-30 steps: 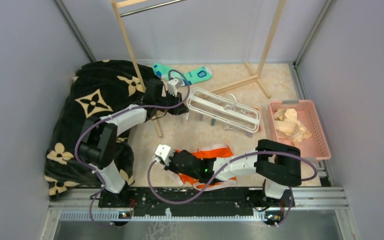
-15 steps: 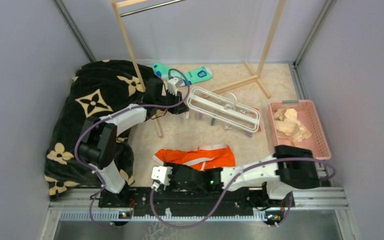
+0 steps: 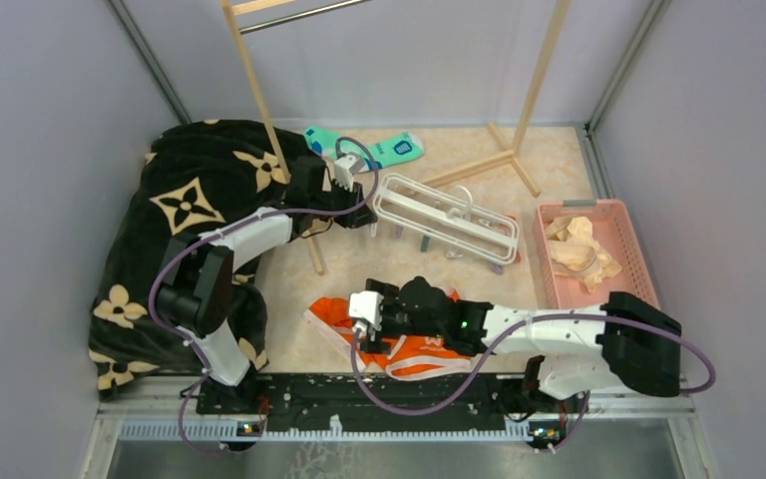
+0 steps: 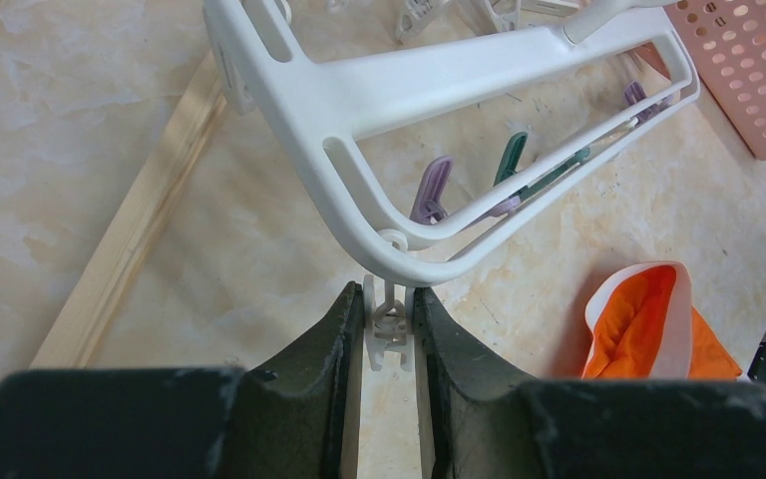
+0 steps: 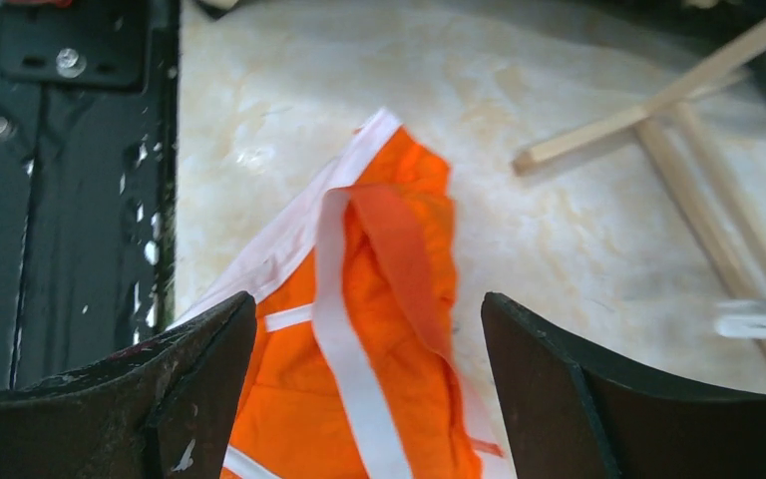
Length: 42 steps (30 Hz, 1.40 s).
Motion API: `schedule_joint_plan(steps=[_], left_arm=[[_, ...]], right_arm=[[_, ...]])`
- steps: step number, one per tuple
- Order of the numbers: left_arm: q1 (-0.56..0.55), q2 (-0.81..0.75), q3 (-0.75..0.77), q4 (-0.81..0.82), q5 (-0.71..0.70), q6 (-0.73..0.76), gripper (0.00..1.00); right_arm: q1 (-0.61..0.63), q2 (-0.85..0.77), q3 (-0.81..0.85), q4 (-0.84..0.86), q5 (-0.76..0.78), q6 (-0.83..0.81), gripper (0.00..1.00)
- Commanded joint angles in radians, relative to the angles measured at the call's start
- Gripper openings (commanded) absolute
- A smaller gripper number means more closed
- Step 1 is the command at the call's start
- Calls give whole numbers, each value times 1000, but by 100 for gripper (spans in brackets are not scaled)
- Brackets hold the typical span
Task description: Clip the underwear to the hanger
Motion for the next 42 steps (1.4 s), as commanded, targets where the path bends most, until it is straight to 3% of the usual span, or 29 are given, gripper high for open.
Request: schedule_joint_plan(steps=[1, 6, 20, 32, 42], left_arm=[[8, -34, 38, 21, 11, -1, 0], [8, -37, 39, 20, 11, 1, 0], [10, -27, 47, 13, 21, 5, 0], [11, -15, 54, 10, 30, 1, 0], [10, -15, 57, 6, 31, 0, 0]], right_arm=[[-5, 87, -19, 185, -160, -73, 84], [-3, 193, -70, 412, -112, -151, 86], [25, 397, -6, 526, 0, -209, 86], [27, 461, -25, 526, -10, -180, 68], [25, 472, -64, 597, 93, -182, 57]])
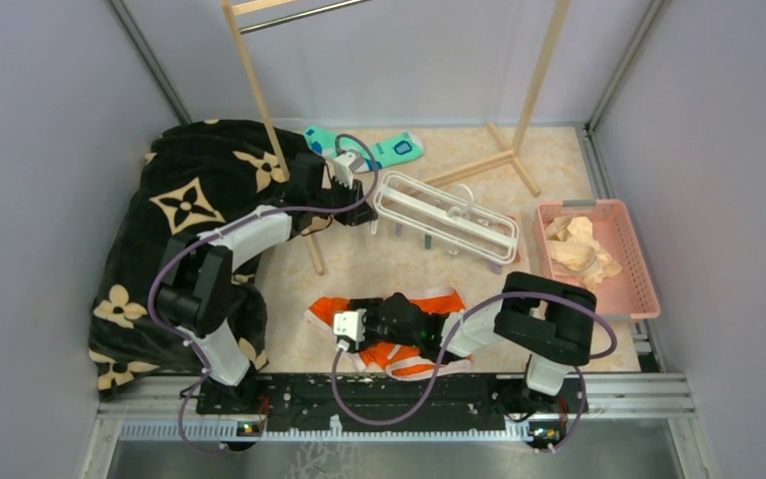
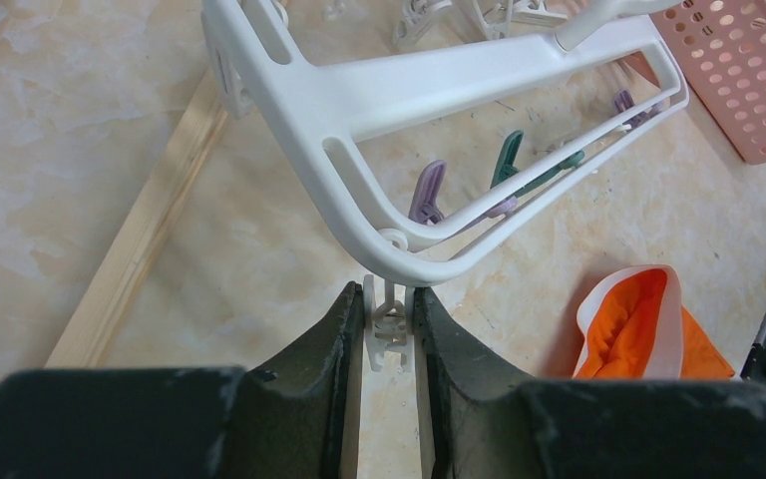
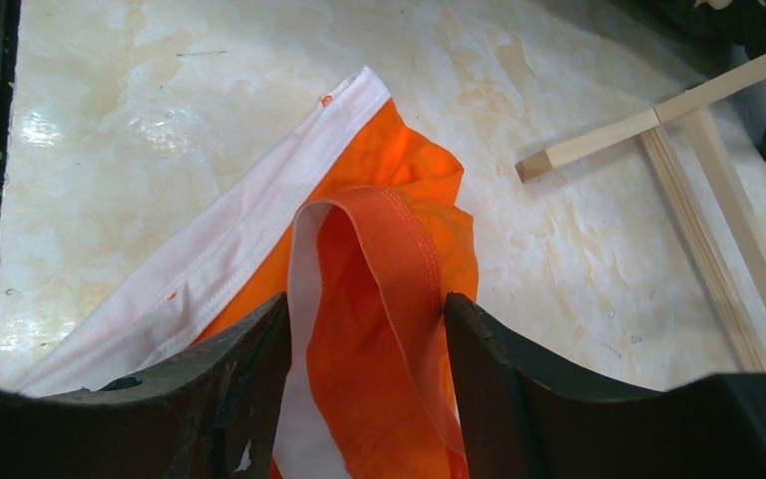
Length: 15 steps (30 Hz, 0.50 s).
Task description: Clip the underwear to the hanger
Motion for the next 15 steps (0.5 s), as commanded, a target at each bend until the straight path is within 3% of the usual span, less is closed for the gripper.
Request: schedule_joint_plan(steps=[1, 15], left_arm=[[7, -14, 38, 14, 20, 0, 0], [7, -14, 39, 15, 27, -3, 0]], right_arm=[[7, 12, -5, 80, 46, 4, 55], [4, 5, 12, 75, 53, 1, 12]])
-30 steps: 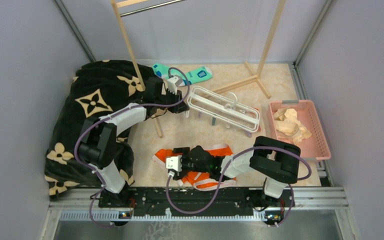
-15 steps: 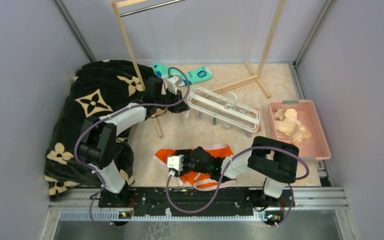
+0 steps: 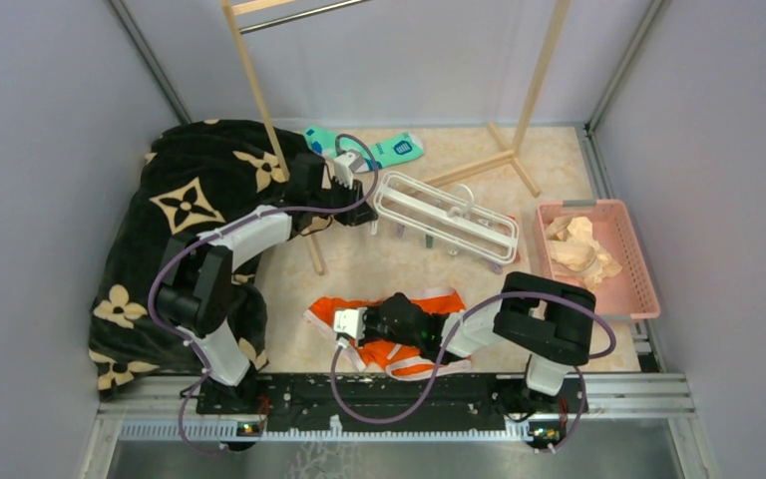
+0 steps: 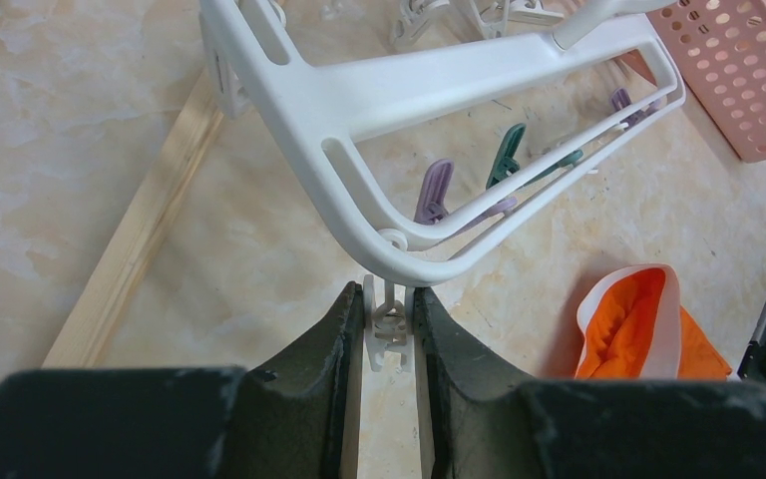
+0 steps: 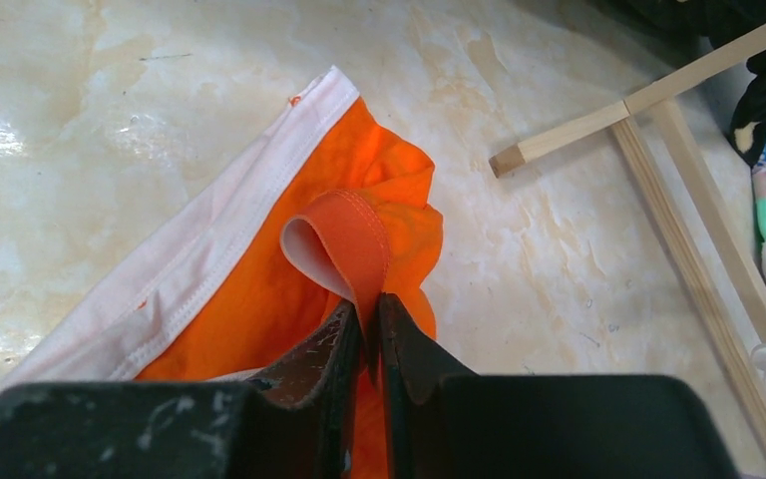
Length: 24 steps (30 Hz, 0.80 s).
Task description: Clip the underwear to the hanger
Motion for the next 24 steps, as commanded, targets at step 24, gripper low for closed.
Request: schedule_joint_plan(steps=[24], left_arm=[[6, -19, 41, 15, 23, -9, 0]], right_arm=[[-134, -619, 149, -710, -144, 96, 0]])
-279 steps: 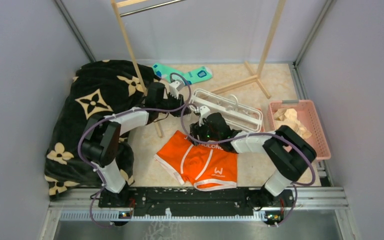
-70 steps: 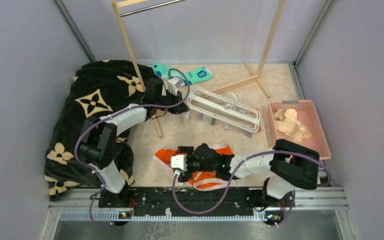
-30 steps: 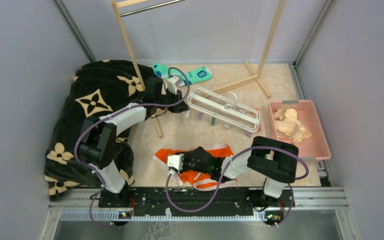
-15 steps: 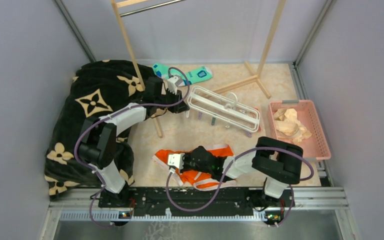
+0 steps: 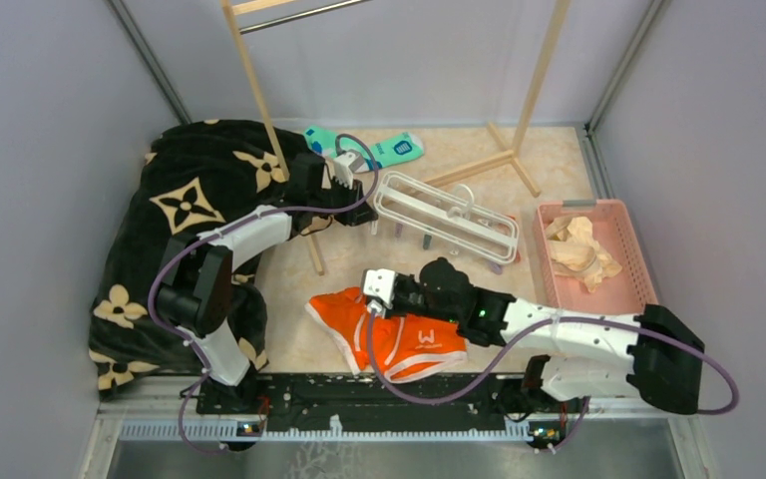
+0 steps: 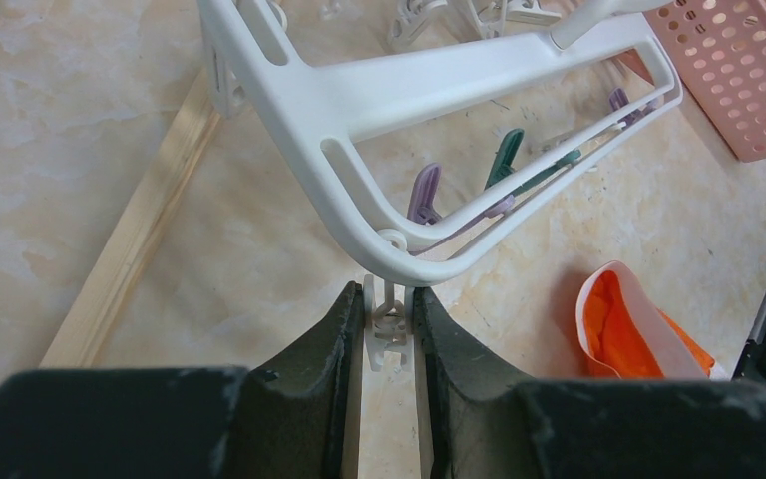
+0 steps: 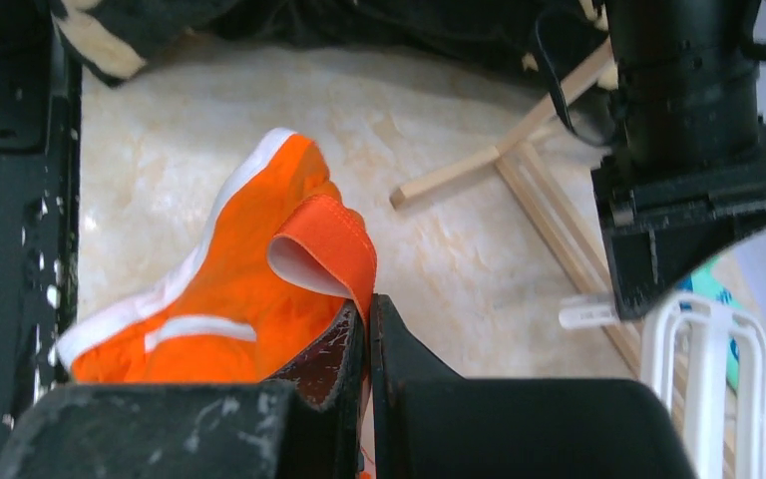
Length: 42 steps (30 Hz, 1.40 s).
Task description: Clip the underwear to the hanger
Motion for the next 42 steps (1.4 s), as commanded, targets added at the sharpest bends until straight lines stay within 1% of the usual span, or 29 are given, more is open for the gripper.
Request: schedule_joint_plan(steps=[1, 8, 12, 16, 17, 20, 22, 26, 29, 33, 35, 37, 39, 41, 42], left_arm=[[7, -18, 42, 15, 20, -10, 0], [6, -14, 45, 12, 20, -15, 0], [6, -15, 46, 12, 20, -15, 0], [6, -12, 46, 14, 24, -17, 0], [6, -9, 46, 14, 25, -18, 0], [6, -5, 49, 11, 26, -20, 0], [7, -6, 49, 11, 26, -20, 0], [7, -7, 48, 11, 27, -18, 0], [6, -3, 49, 11, 26, -19, 0], [6, -1, 47, 12, 22, -22, 0], [6, 2, 47, 14, 22, -24, 0], [7, 5, 48, 13, 17, -22, 0], [6, 4, 50, 6, 11, -17, 0], [6, 0, 48, 5, 6, -12, 0], [7, -2, 46, 4, 4, -9, 0]], right_arm=[[-42, -100, 75, -247, 4, -20, 0], [-105, -173, 138, -374, 28, -88, 0], [-107, -161, 144, -374, 30, -78, 0], [-82, -63, 132, -308, 60, 34, 0], [-62, -33, 119, -274, 85, 59, 0], [37, 77, 88, -185, 162, 64, 0], [86, 152, 87, -140, 136, 98, 0], [117, 278, 101, -43, 32, 185, 1], [119, 329, 123, -13, 16, 204, 8], [118, 369, 140, -10, 1, 209, 12], [118, 374, 132, 2, -9, 220, 17], [118, 370, 127, 2, -8, 227, 30], [119, 359, 131, -8, 3, 223, 39], [118, 345, 126, 1, 18, 210, 52], [119, 338, 126, 1, 26, 197, 55]])
